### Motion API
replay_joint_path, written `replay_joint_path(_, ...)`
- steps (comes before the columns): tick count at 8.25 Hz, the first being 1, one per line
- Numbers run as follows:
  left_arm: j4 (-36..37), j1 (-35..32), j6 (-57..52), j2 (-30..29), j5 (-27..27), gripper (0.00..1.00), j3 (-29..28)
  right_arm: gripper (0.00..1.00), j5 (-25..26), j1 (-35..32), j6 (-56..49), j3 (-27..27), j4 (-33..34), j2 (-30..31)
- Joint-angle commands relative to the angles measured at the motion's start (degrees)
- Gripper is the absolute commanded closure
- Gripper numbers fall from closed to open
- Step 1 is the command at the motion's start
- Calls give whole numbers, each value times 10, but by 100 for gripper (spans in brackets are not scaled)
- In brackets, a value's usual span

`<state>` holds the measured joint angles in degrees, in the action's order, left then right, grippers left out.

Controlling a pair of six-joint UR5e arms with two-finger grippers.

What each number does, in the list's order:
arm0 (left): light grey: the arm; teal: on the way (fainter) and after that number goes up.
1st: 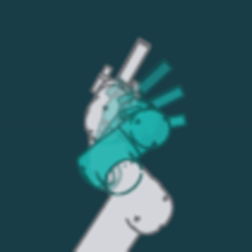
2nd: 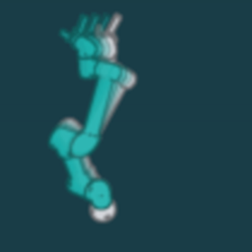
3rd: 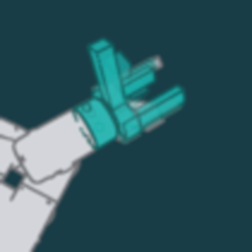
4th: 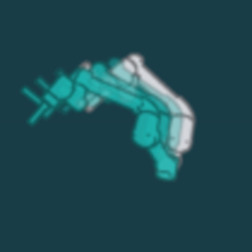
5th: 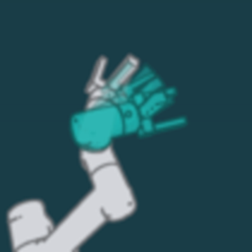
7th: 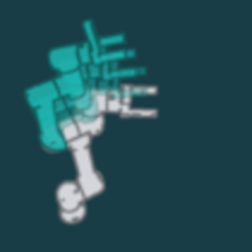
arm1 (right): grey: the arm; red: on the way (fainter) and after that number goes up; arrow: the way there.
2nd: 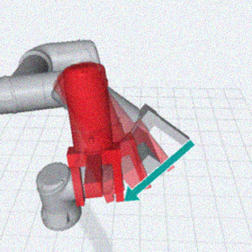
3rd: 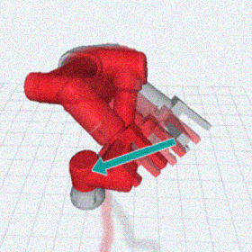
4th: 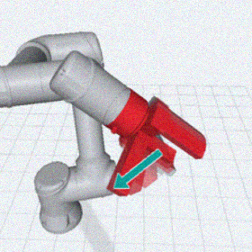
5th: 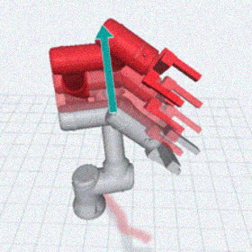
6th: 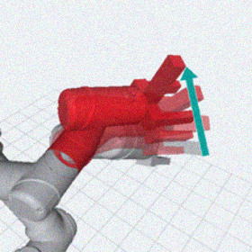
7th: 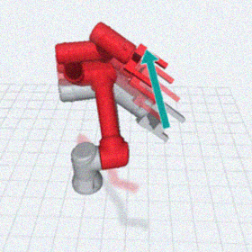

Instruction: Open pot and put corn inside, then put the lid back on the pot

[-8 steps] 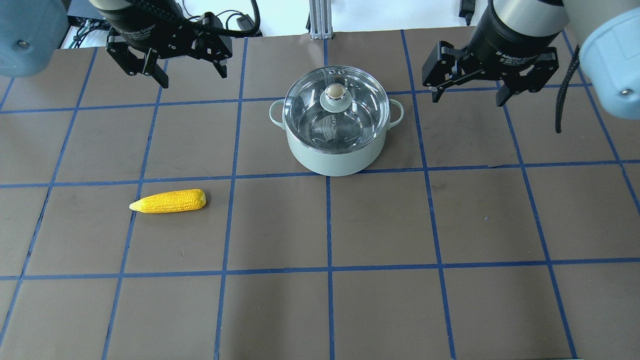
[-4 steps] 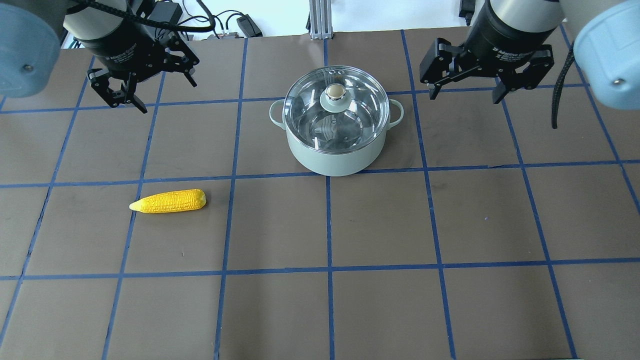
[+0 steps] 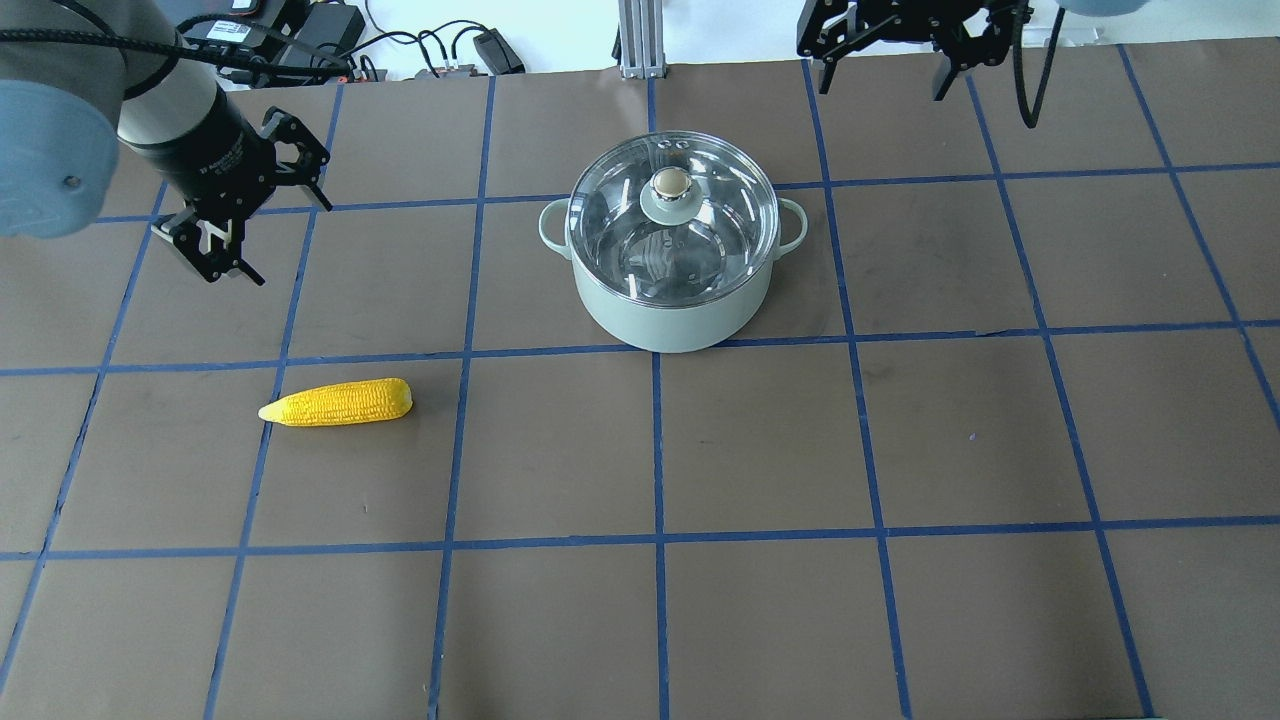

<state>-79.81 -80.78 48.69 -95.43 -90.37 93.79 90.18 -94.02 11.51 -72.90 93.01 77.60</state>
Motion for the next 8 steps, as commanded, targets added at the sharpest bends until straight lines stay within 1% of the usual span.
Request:
replay_joint_path(1, -3, 7, 189, -51, -30, 0, 55, 0, 29, -47, 74, 65, 50, -117)
replay_joint_path(2, 2, 12, 216, -52, -27, 0, 81, 0, 29, -65, 133, 65, 66, -136)
replay_joint_path(3, 6, 25, 230, -52, -24, 0, 100, 0, 25, -90, 170, 65, 96, -155)
replay_joint_path(4, 14, 43, 241, -57, -24, 0, 108, 0, 22, -119, 186, 64, 136, -181)
replay_joint_path(5, 26, 61, 241, -65, -24, 0, 112, 0, 22, -135, 210, 62, 159, -191)
replay_joint_path(6, 96, 74, 244, -80, -16, 0, 131, 0, 22, -136, 201, 58, 163, -194)
replay_joint_path(8, 263, 91, 287, -99, -2, 0, 210, 0, 22, -136, 152, 41, 176, -195)
